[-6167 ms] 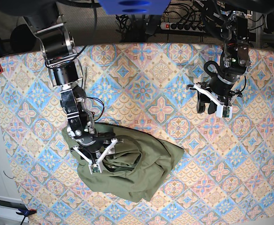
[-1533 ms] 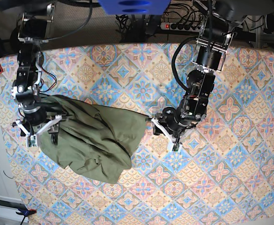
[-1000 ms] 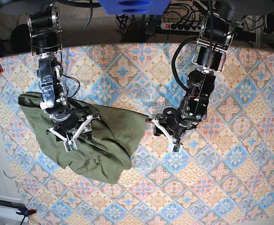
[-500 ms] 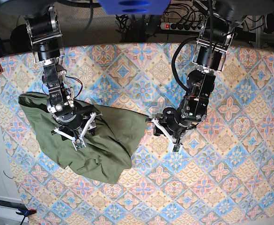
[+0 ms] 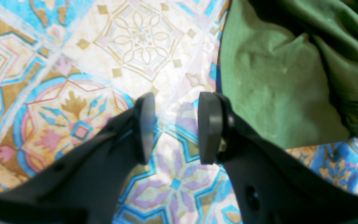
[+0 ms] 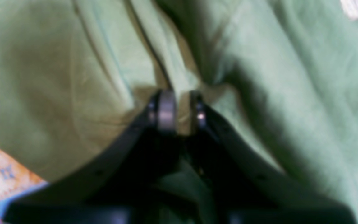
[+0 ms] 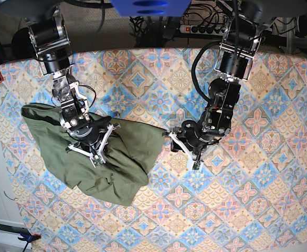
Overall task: Layout the t-shirt on the table in an organized manner, then fold the t-shirt properly
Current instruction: 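Grasp the shirt edge with the left gripper, regrip with the right, then pull the shirt apart, right gripper outward, left gripper toward its side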
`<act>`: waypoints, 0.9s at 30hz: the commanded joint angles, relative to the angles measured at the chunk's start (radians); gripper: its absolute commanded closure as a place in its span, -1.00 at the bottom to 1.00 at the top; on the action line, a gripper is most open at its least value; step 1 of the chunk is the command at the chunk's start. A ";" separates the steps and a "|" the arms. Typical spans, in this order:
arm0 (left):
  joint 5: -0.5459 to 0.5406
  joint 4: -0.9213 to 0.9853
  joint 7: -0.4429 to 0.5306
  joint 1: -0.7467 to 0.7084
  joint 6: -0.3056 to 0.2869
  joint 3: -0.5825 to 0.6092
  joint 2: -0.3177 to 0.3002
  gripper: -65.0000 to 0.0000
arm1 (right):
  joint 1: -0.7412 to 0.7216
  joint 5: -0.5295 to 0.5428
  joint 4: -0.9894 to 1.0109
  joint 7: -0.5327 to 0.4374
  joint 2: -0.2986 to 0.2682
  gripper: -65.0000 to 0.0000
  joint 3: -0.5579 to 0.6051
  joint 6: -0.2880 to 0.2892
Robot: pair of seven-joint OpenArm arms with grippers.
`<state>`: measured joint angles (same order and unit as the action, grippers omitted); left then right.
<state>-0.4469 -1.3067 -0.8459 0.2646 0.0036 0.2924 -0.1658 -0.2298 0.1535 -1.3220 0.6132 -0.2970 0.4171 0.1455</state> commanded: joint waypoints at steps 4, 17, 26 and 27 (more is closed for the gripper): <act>-0.005 -0.018 0.018 0.009 -0.001 -0.006 -0.002 0.29 | -0.026 -0.002 -0.077 -0.020 -0.009 0.96 -0.010 -0.004; -0.005 -0.023 0.018 0.002 -0.001 -0.009 -0.011 0.29 | 0.194 0.004 -0.551 0.032 -0.063 0.97 -0.269 0.101; -0.005 -0.024 0.018 0.005 -0.001 -0.101 -0.018 0.30 | 0.551 0.102 -0.667 -0.013 -0.063 0.98 -0.650 0.158; -0.005 -0.024 0.018 0.006 -0.001 -0.103 -0.019 0.30 | 0.577 0.148 -0.667 -0.025 -0.063 0.98 -0.693 0.158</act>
<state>-0.4458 -1.3109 -0.8429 0.2462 0.0090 0.1917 -0.1856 0.3660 0.2943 -1.9614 0.6373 -0.3393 -0.2684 0.3019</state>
